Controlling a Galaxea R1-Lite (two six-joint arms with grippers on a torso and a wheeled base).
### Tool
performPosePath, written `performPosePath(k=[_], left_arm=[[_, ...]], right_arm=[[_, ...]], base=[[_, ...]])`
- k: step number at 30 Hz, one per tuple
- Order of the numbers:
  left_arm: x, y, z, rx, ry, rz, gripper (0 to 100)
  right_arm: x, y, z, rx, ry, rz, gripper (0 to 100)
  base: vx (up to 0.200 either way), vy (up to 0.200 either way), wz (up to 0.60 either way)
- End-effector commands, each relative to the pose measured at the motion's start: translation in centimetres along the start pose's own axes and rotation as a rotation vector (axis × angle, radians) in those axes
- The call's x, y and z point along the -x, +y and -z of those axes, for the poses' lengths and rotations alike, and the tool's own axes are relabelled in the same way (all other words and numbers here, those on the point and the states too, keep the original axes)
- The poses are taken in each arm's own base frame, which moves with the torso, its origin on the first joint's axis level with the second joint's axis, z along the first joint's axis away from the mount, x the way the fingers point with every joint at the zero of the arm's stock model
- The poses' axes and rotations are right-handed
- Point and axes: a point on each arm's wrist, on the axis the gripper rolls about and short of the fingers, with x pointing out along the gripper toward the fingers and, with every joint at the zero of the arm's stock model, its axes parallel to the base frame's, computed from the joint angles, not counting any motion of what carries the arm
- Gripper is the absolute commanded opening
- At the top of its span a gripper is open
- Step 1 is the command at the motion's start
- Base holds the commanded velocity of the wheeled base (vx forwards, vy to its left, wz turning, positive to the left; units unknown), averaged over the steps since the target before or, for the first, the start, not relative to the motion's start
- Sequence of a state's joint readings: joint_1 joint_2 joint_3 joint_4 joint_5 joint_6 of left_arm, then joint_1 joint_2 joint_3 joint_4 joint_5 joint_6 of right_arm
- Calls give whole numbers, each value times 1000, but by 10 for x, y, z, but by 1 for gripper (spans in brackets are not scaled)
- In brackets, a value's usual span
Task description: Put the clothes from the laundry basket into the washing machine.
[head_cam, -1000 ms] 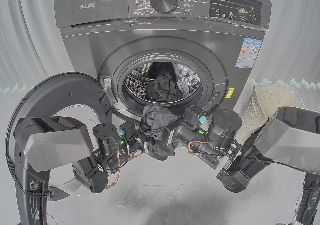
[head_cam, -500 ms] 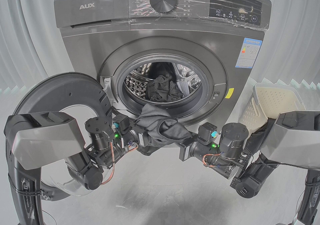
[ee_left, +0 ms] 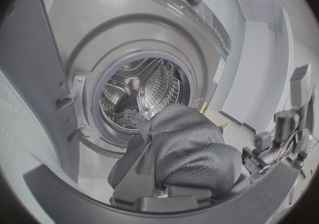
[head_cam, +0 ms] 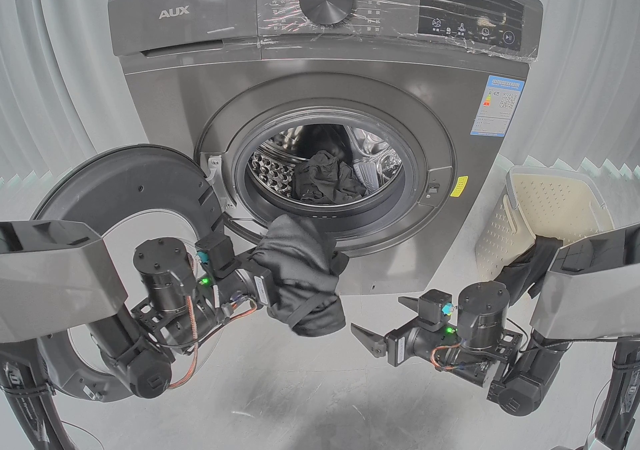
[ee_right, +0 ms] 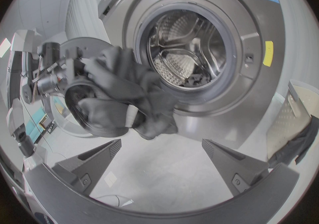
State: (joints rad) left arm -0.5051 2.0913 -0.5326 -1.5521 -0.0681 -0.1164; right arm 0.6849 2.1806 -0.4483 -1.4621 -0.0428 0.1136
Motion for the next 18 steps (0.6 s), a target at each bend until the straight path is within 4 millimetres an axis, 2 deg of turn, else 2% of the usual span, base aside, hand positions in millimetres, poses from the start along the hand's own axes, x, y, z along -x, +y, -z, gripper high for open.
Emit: performPosePath(k=[1, 2, 5, 11, 18], left_arm=[[36, -8, -28, 49, -44, 18, 0], [46, -12, -33, 60, -49, 26, 0], [54, -16, -35, 54, -46, 38, 0], [59, -19, -23, 47, 7, 43, 0], [57, -22, -10, 3, 57, 14, 0]], right_arm=[[21, -14, 19, -10, 107, 50, 100], [26, -19, 25, -14, 137, 71, 100], [29, -33, 27, -30, 130, 153, 100], [40, -57, 19, -74, 82, 239, 100], [48, -54, 16, -83, 75, 236, 100]], base=[[0, 0, 0], [0, 0, 0], [0, 0, 0], [0, 0, 0], [0, 0, 0]])
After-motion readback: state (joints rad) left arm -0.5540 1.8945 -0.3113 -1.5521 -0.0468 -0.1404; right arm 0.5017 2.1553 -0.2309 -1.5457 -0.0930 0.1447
